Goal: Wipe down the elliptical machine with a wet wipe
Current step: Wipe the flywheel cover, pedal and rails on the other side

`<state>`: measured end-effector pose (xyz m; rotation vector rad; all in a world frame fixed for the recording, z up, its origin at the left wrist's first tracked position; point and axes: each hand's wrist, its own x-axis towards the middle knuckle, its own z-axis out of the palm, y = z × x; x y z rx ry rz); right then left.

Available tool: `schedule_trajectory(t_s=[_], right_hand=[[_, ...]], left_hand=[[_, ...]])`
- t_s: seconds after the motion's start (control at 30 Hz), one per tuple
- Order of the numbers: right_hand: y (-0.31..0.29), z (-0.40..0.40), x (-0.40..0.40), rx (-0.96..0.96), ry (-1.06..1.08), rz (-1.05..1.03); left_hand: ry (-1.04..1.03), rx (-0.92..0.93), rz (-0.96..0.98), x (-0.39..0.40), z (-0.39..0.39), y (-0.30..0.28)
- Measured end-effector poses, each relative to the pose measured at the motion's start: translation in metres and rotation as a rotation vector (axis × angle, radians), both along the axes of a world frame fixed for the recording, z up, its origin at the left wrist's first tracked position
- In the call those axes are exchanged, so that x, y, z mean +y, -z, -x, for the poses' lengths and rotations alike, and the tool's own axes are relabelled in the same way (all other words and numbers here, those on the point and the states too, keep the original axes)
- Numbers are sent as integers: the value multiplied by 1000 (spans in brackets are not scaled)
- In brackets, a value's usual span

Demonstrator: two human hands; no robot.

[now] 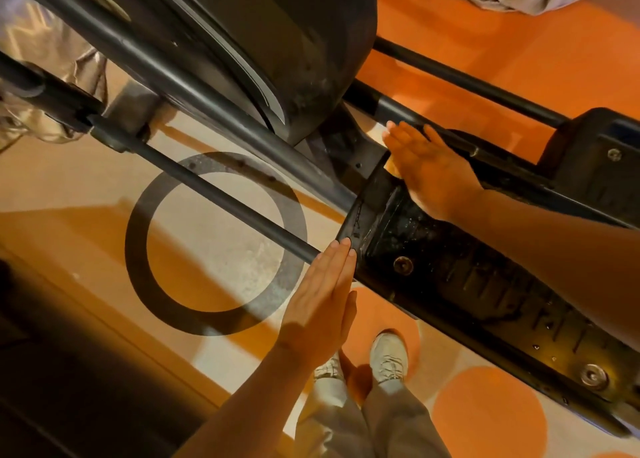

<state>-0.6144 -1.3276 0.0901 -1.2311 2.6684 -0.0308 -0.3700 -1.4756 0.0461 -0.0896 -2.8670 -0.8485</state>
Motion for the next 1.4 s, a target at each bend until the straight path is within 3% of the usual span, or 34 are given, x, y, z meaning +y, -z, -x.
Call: schedule_trajectory(t_s=[0.07, 0.13, 0.27, 0.37, 0.43, 0.5, 0.6, 0.73, 0.8, 0.93, 1.0, 1.07, 1.2, 1.4], right_hand=[[11, -10, -11, 6, 73, -36], [21, -30, -20, -45, 88, 76], [25, -68, -15, -45, -133, 256], [21, -80, -1, -90, -379, 201], [18, -69, 5, -106, -477, 189], [15, -46, 9, -118, -380, 202], [11, -12, 12, 9, -101, 138], [24, -25, -2, 84, 37, 183], [31, -50, -7, 149, -67, 233], [26, -77, -5, -58, -451, 355], [22, -66, -4, -78, -509, 312], [26, -46, -3, 21, -423, 236], [17, -11, 11, 33, 14, 137], [12, -19, 9, 10, 243, -20]], left_hand=[[0, -7, -19, 1, 0, 0], [2, -15, -10, 0, 1, 0], [32, -45, -8, -5, 0, 2], [36, -53, -79, -4, -8, 6], [37, -9, -28, -6, -8, 6], [53, 5, -12, -8, -4, 1], [25, -8, -104, -8, -1, -3], [-13, -5, -88, -6, 1, -4], [-5, -2, -42, -7, 4, -6], [12, -51, -23, -10, 6, -5], [52, -67, 2, -14, 5, -5], [87, -81, 40, -18, 5, -3], [87, -80, 68, -19, 12, -4], [105, -77, 34, -9, 40, -10]])
